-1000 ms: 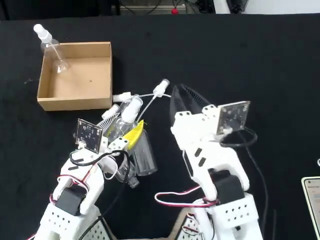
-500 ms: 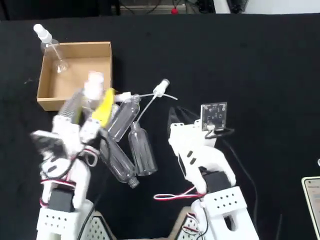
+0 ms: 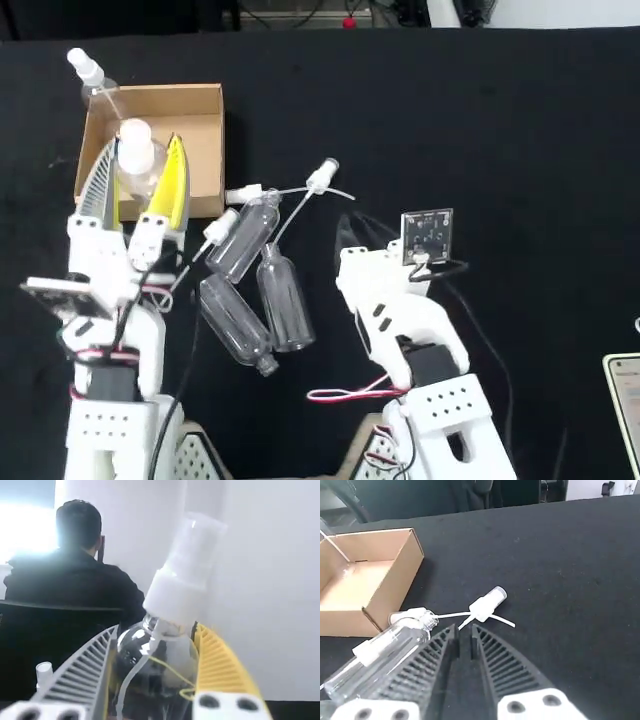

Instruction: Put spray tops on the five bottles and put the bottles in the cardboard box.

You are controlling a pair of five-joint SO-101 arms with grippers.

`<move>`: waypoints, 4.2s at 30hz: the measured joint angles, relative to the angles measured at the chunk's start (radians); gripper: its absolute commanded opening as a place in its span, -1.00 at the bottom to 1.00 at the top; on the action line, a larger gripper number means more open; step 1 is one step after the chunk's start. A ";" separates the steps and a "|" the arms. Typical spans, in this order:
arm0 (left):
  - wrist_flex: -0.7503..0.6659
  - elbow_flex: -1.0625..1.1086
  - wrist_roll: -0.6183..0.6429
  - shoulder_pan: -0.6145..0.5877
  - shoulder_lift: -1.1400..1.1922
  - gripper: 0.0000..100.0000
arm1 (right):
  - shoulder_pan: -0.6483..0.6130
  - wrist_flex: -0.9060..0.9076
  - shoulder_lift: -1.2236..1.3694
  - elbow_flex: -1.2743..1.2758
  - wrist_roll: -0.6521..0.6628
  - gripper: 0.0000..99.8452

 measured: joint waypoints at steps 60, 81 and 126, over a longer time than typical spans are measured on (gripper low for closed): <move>-0.970 -1.119 0.000 -0.126 2.269 -0.83 | 0.000 -0.003 0.000 0.018 0.092 -0.92; -0.755 -1.283 0.061 -0.064 2.269 -0.84 | 0.000 -0.003 0.000 0.018 0.092 -0.92; -0.517 -1.382 0.133 -0.064 2.288 -0.37 | 0.000 -0.003 0.000 0.018 0.092 -0.92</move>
